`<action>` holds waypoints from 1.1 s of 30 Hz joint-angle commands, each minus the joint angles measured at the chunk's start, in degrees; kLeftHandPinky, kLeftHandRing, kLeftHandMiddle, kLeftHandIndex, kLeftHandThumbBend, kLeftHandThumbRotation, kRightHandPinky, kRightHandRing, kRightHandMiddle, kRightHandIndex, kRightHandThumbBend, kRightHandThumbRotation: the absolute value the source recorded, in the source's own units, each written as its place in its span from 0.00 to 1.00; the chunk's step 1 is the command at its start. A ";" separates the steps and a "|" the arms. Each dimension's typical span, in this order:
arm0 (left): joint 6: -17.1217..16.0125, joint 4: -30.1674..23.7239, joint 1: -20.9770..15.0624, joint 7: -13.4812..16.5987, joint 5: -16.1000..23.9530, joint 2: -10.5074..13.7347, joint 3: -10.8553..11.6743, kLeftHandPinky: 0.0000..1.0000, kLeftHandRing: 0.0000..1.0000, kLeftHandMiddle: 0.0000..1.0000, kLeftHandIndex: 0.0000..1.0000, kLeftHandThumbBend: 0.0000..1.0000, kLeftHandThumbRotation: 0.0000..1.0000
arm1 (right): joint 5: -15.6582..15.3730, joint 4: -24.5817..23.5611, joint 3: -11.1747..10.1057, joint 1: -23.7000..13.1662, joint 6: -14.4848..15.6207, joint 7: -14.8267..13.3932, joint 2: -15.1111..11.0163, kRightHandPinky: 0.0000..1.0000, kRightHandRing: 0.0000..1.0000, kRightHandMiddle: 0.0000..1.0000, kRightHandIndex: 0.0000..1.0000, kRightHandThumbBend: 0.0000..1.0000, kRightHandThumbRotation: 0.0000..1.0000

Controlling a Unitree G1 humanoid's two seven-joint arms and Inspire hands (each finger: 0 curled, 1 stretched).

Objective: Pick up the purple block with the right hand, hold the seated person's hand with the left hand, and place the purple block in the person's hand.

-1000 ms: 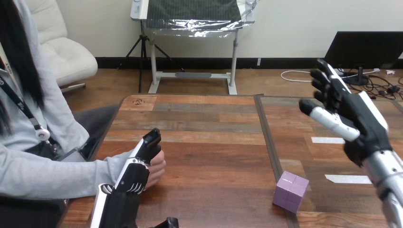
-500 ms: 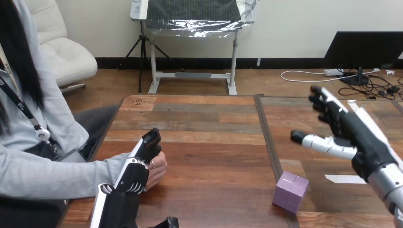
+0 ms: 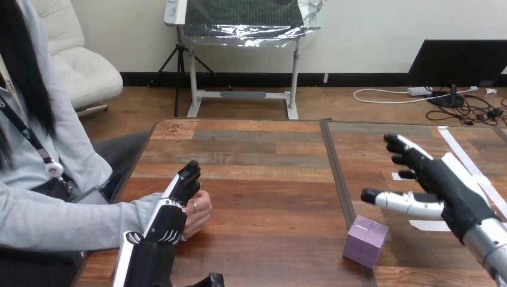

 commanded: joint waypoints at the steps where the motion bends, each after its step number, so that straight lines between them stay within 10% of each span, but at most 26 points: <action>1: -0.81 -2.02 -2.09 -0.11 -0.36 0.23 -0.17 0.94 0.95 0.95 0.91 1.00 0.63 | -1.38 -3.16 1.31 -0.82 0.26 -1.57 -2.10 0.88 0.92 0.93 0.94 1.00 0.43; 25: 0.36 -4.09 -0.70 -0.91 -1.85 1.27 -1.38 0.98 0.98 0.97 0.92 1.00 0.61 | -3.07 -6.96 4.58 4.45 4.95 -1.45 -1.34 0.79 0.86 0.91 0.95 1.00 0.47; 33: 0.84 -5.07 -0.05 -1.12 -2.59 1.71 -2.03 0.98 0.99 0.98 0.92 1.00 0.60 | -3.97 -8.13 5.93 6.21 6.68 -1.21 -1.86 0.60 0.72 0.82 0.96 1.00 0.50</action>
